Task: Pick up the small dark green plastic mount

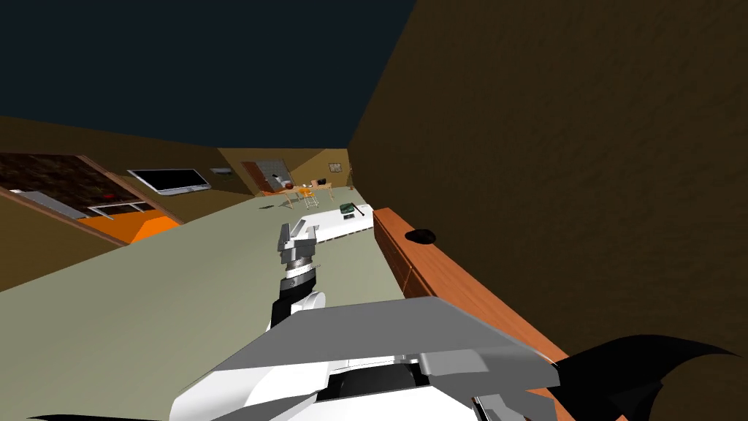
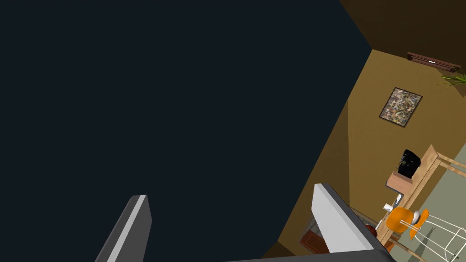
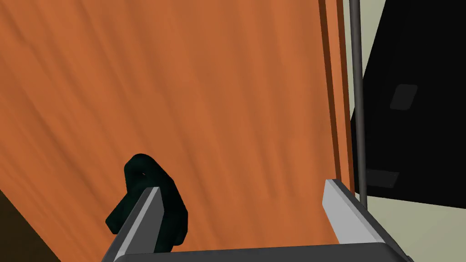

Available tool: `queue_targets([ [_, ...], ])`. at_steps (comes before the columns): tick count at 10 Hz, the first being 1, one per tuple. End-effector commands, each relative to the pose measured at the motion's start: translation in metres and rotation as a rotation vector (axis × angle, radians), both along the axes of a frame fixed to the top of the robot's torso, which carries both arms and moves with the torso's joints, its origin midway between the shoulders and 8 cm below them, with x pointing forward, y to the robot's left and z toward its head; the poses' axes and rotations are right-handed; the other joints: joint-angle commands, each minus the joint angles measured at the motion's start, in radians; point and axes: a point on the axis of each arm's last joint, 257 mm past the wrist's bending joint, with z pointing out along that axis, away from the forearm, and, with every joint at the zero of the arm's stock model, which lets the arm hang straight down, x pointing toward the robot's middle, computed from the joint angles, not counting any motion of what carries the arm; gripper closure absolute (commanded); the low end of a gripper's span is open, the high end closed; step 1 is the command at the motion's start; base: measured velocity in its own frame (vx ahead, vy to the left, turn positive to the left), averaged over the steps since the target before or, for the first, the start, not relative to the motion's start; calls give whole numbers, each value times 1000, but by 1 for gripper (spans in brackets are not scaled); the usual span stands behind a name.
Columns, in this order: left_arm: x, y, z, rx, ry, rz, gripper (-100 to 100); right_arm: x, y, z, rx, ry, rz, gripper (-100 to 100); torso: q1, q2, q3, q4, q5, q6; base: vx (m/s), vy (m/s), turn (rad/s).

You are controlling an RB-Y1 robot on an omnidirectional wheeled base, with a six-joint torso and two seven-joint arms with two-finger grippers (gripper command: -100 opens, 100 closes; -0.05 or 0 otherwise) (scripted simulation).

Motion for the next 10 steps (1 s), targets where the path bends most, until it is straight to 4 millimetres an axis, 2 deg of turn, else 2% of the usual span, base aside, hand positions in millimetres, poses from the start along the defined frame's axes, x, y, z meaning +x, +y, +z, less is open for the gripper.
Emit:
queue_targets([
  [1,0,0,0,0,0,0,0,-5,-15,6,-36,30,47,-100,0,0,0,0,0,0,36,-103,202],
  [3,0,0,0,0,0,0,0,0,-19,4,-48,43,88,-100,-3,-2,-1,0,-1,0,54,-140,171],
  [4,0,0,0,0,0,0,0,8,-10,-3,-36,40,116,-100,-4,-2,-1,0,-1,0,52,-160,174],
  [5,0,0,0,0,0,0,0,4,-15,1,-40,40,98,-100,-5,-2,-1,0,-1,0,25,-78,54],
  [6,0,0,0,0,0,0,0,5,-15,1,-40,40,103,0,0,-1,0,0,-1,1,5,-15,-4],
  [7,0,0,0,0,0,0,0,7,-7,-8,-42,39,95,-100,4,1,0,0,0,1,-19,-39,59],
  [10,0,0,0,0,0,0,0,8,3,-20,-43,38,87,-100,2,4,2,1,0,1,-35,-59,40],
])
